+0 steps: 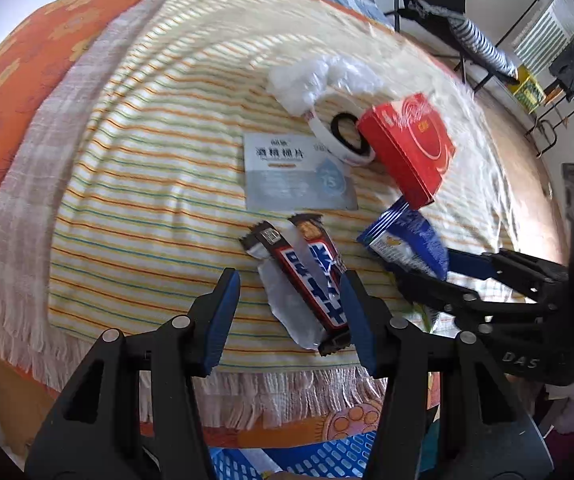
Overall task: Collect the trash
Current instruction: 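Grasp the chocolate bar wrapper with the left tool while the right tool grasps the blue snack wrapper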
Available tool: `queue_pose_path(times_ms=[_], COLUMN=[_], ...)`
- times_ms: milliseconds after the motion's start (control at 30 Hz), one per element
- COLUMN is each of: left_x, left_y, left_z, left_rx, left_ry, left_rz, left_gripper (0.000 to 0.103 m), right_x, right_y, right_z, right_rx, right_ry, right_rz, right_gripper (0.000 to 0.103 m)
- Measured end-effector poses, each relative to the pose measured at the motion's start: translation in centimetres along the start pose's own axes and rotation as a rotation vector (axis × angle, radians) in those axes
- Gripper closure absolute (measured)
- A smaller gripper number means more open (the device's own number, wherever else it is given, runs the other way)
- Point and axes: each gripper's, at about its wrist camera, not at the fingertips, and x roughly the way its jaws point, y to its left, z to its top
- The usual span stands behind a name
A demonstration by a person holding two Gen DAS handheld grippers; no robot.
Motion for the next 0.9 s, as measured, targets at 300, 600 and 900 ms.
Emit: queue_pose_path(times_ms=[300,600,900], left_x=[1.2,1.1,0.0], left_y=[-1.2,-2.3,-2.0], left_z=[0.1,0.3,0.3], left_rx=[0.027,0.107,0.115], left_ry=[0.008,-0.047,-0.078], left_rz=[0.058,0.118,0.088], left_gripper=[0.05,0.092,0.1], right_x=[-1.0,-0.5,-0.2], right_y=[-2.0,-1.0,0.4], right_z=[-0.9,-0.4,-0.5], right_rx=[0.082,0.053,0.017], right_ry=[-0.001,-0.004,-0.022], right_rz=[-0.004,-0.032,-0.077], right_gripper=[0.047,0.039,0.058])
